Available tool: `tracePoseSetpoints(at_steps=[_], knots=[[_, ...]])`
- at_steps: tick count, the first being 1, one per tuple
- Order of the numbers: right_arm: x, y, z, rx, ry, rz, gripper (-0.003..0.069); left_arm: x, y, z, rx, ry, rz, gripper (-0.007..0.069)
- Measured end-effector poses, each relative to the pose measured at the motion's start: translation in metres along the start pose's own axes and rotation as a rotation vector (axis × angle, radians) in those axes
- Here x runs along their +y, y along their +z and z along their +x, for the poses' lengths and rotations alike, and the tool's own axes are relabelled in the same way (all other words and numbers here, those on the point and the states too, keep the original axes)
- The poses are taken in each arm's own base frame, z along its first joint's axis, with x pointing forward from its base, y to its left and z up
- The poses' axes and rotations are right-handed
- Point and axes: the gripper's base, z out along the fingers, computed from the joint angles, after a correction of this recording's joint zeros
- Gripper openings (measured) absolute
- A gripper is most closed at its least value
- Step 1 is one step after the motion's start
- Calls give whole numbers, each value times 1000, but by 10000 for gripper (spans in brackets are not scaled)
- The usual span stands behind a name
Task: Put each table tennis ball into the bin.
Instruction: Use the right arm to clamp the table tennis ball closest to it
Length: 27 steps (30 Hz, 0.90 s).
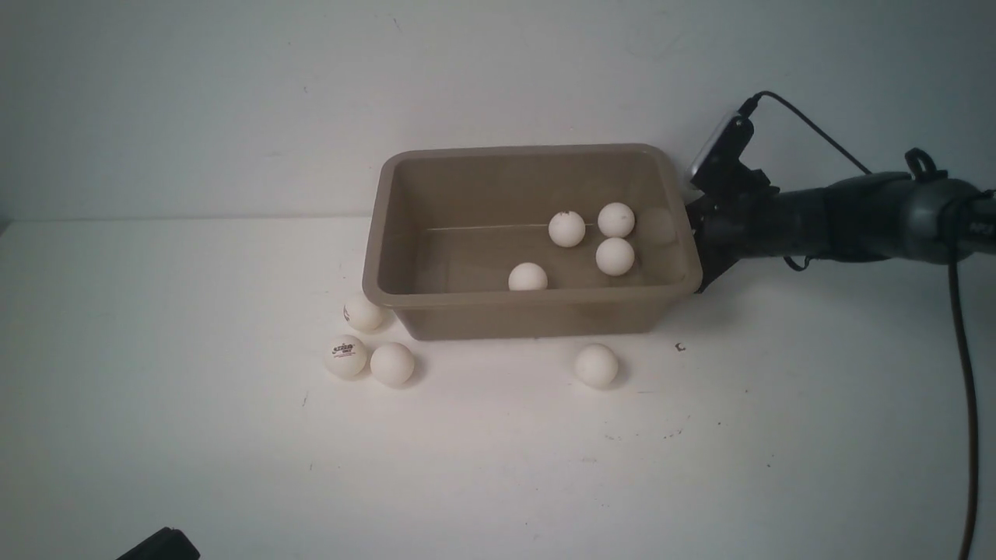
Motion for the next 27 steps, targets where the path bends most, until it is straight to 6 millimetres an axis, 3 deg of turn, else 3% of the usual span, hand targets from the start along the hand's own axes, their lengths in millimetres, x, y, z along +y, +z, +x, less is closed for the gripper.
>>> tracePoseSetpoints(at_steps=[6,18,23,27], knots=[[-5,8,0,-16,13,20,347,0,0,0,0,1,0,-1],[-11,10,2,10,78,94,347,0,0,0,0,1,0,-1],[-24,-3,4,33,117,111,347,0,0,0,0,1,0,-1],[-49,-42,-3,53,158,112,347,0,0,0,0,1,0,-1]])
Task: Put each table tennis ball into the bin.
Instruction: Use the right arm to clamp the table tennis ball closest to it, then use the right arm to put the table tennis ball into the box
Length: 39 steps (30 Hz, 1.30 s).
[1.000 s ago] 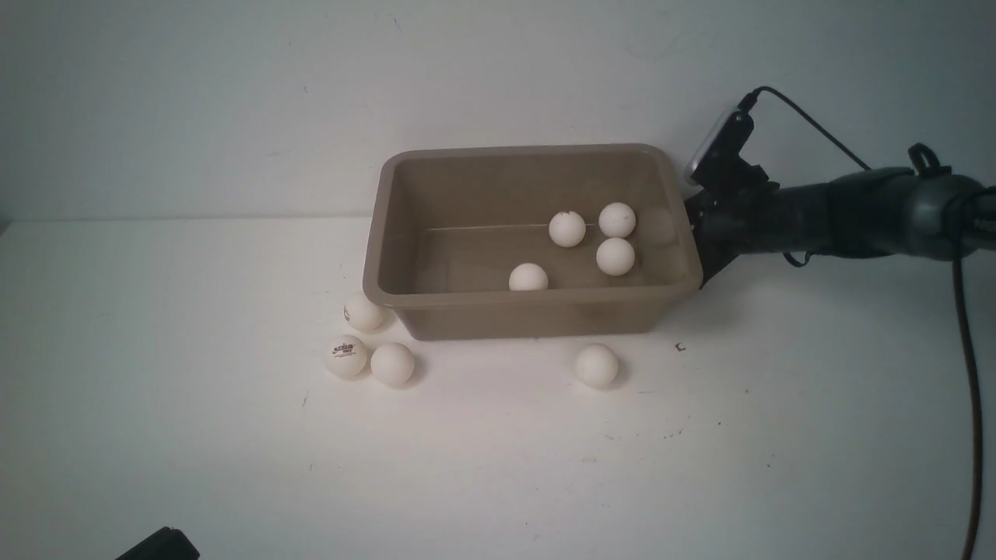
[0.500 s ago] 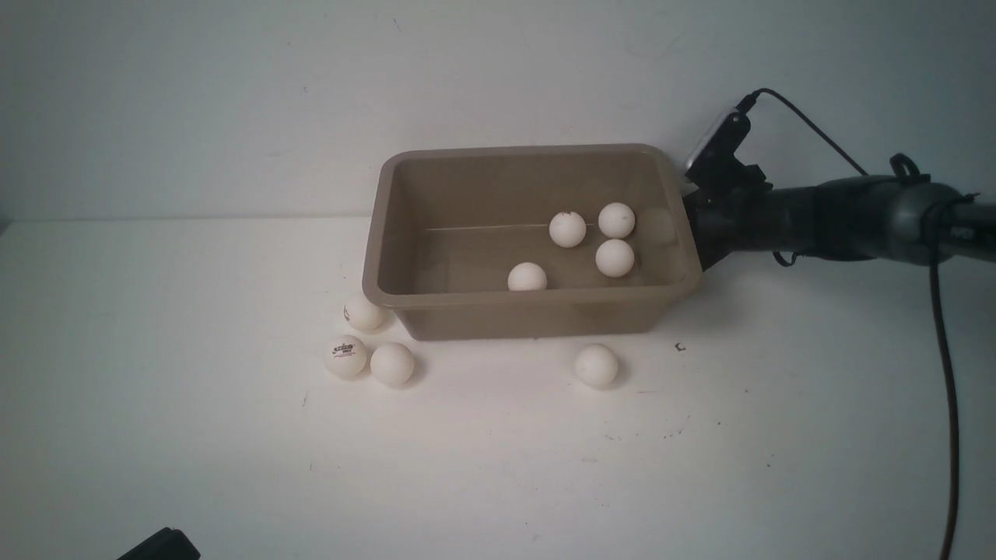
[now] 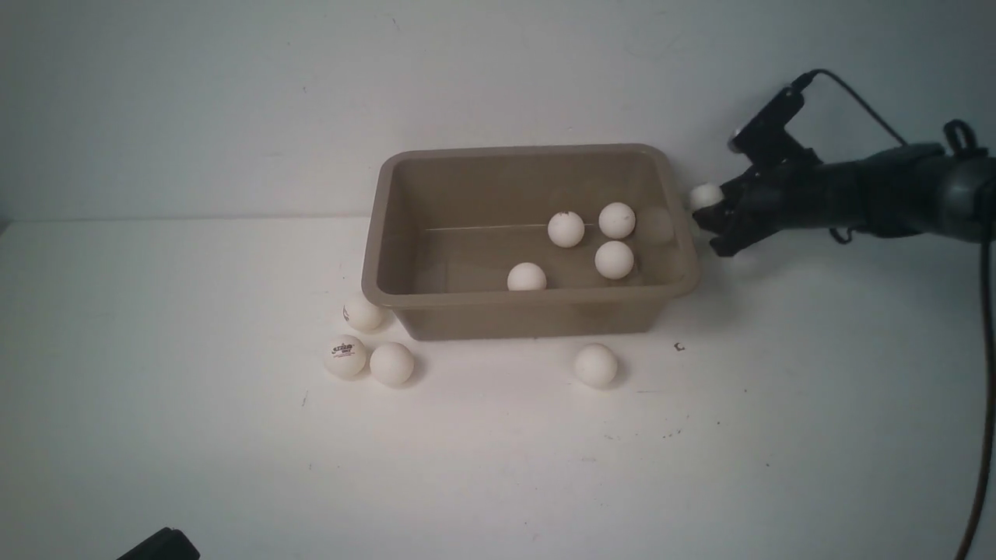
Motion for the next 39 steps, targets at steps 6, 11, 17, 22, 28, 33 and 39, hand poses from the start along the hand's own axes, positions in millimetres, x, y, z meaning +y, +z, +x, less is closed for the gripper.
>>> tracePoseSetpoints(at_steps=[6,11,17,22,28,33,39], knots=[[-18,-63,-38,-18,68,-61,347,0,0,0,0,0,0,-1],[21,-107,-115,-103,8,-145,347,0,0,0,0,-1,0,-1],[82,-95,-148,-29,-14,-228,347,-1,0,-1,-7,-25,7,-1],[100,-73,-137,79,-11,-231,347,-1,0,-1,-10,-31,10,-1],[104,-51,-118,158,62,-234,347,-1,0,-1,-14,-4,14,-1],[103,-50,-117,199,159,-222,389,-2,0,-2,-22,-3,22,-1],[94,-78,-136,241,151,-199,393,-2,0,-2,-25,-8,24,-1]])
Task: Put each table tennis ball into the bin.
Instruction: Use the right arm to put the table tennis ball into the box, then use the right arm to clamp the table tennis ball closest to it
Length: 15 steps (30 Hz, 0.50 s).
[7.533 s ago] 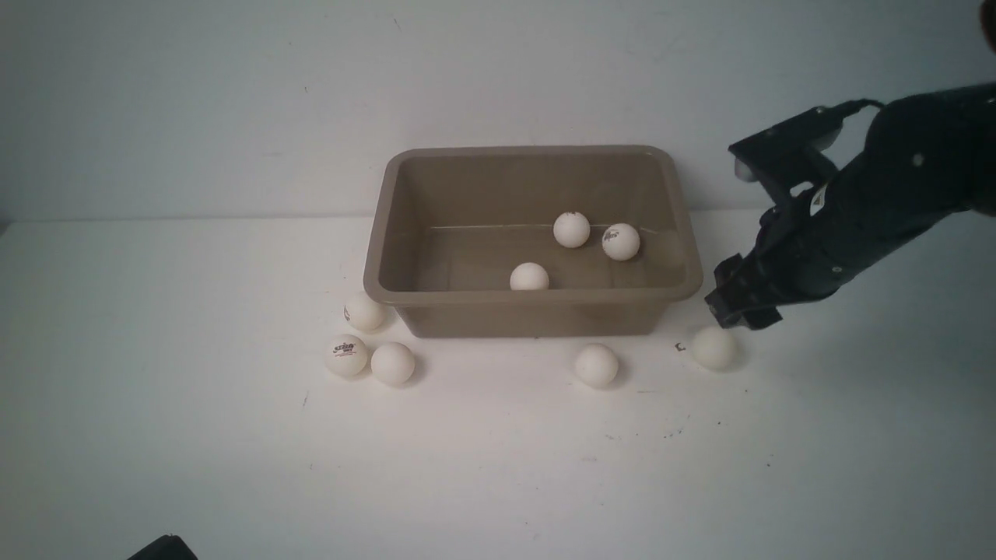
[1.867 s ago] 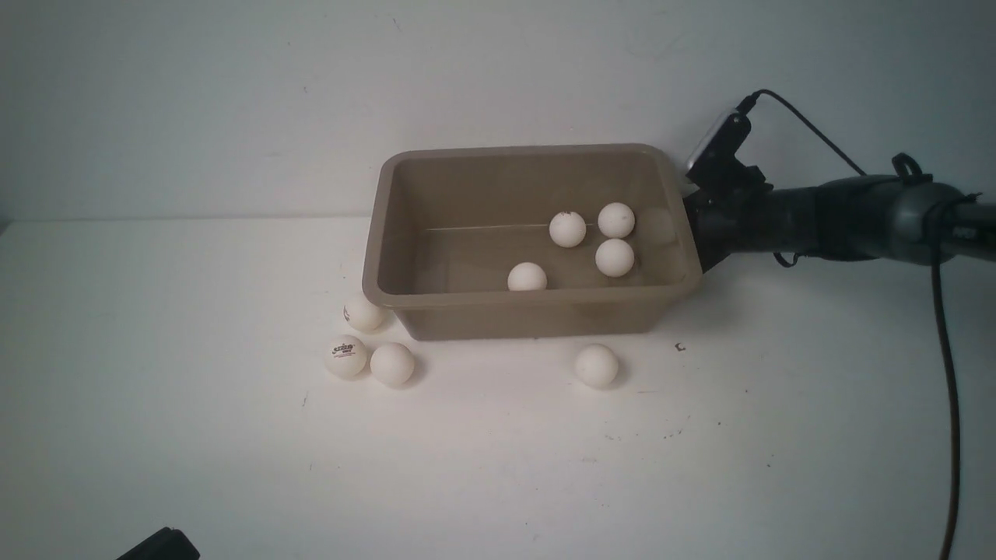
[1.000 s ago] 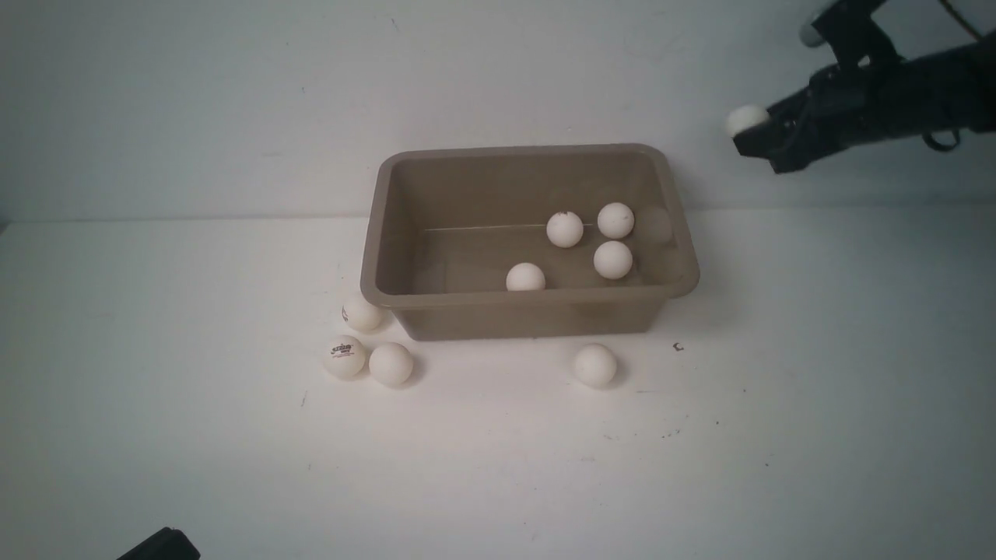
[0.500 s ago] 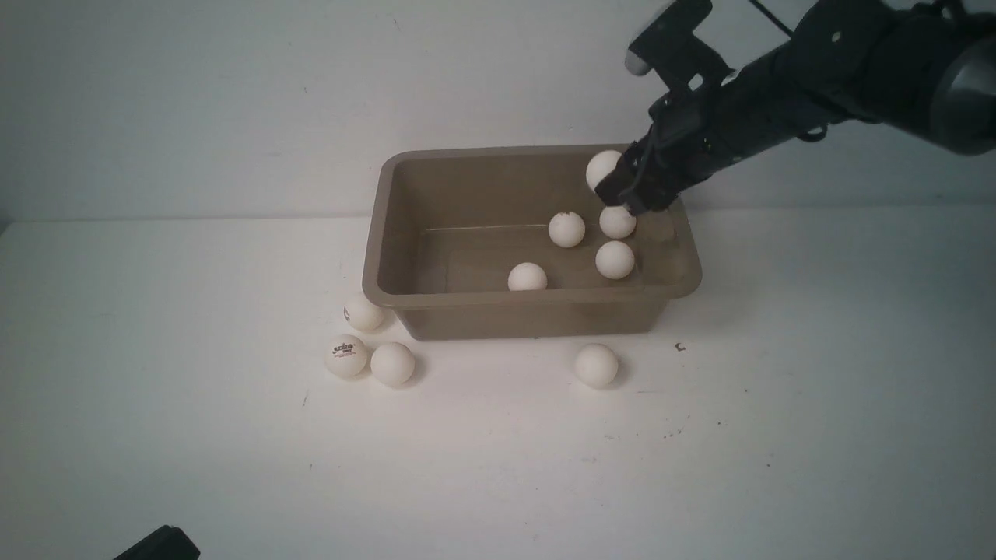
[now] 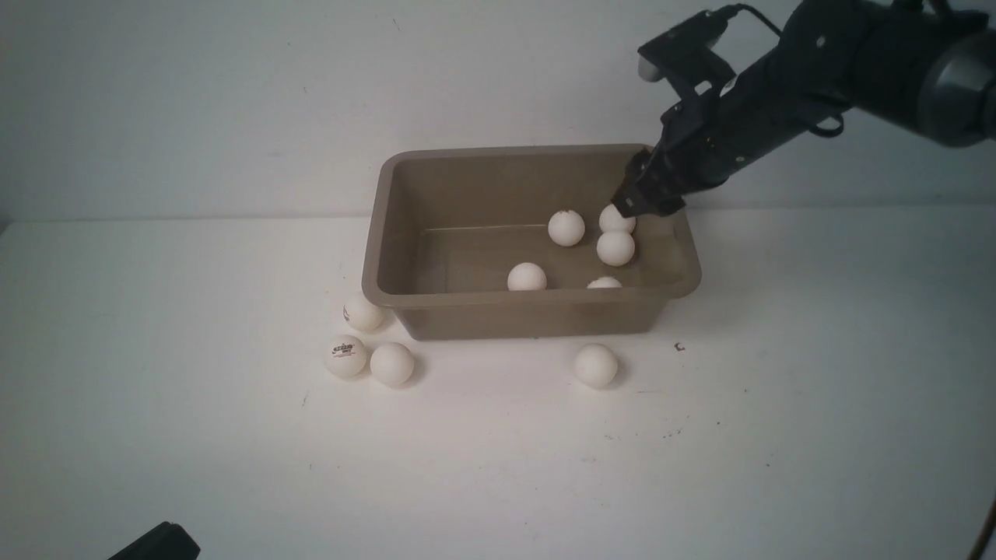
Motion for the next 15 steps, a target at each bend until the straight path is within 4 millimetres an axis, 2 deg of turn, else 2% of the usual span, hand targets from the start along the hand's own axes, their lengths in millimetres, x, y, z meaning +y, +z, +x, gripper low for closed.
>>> tracePoseSetpoints(at_steps=[3,6,8,10,14,15], knots=[[10,-41,-4,50,17,-25,382,0,0,0,-3,-4,3,-1],[17,-68,-7,61,31,-34,365,-1,0,0,-1,6,6,-1],[20,-75,-6,69,41,-39,356,-1,0,0,0,17,8,-1],[28,-89,3,95,74,-52,333,-2,0,1,10,42,20,-1],[39,-92,24,146,126,-70,318,-3,0,2,20,56,32,-1],[45,-91,35,170,152,-72,315,-3,0,2,26,58,39,-1]])
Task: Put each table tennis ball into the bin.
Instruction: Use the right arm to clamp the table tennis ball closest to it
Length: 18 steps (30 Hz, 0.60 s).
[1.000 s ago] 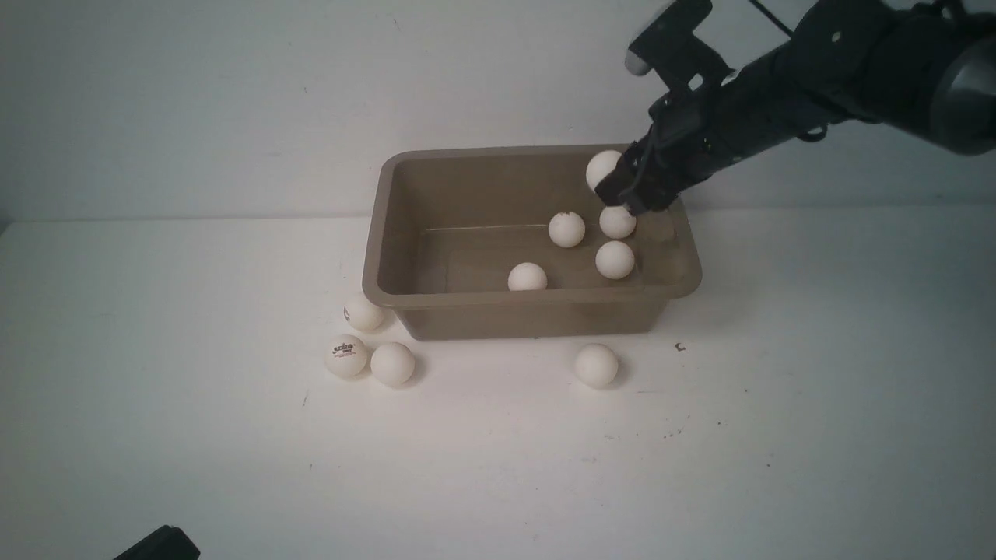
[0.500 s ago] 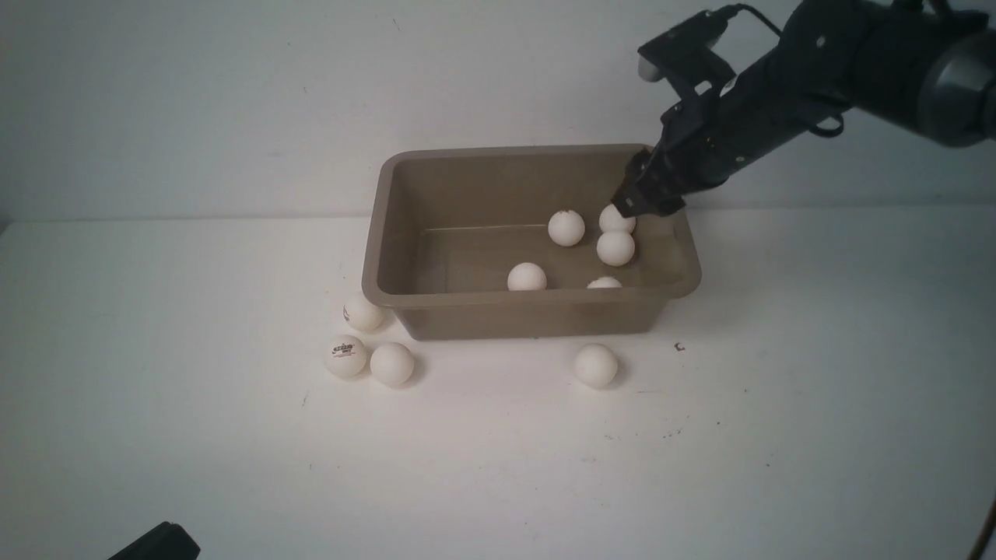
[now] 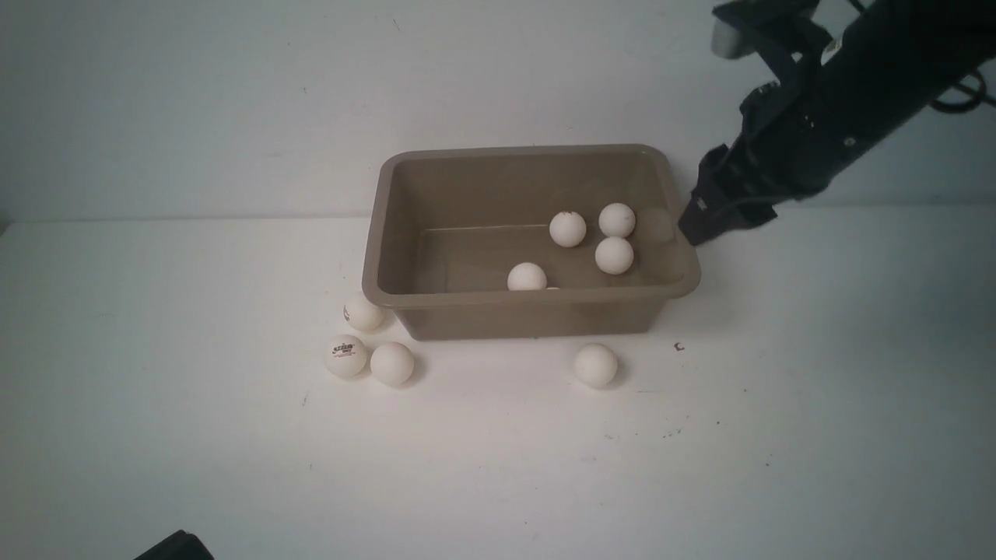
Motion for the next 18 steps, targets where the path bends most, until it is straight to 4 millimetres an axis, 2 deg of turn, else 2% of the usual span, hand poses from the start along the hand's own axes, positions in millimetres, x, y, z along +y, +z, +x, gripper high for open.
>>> tracePoseSetpoints(at_steps=[3,6,12,15,18], knots=[[15,12,18,6,50,11,314,0,0,0,2,3,3,-1],[33,28,27,8,85,28,314,0,0,0,3,4,5,-1],[66,64,26,68,92,97,314,-3,0,2,22,5,29,-1],[75,80,28,100,122,131,314,-3,0,2,27,4,36,-1],[75,94,29,122,157,154,318,-4,0,2,27,-1,44,-1]])
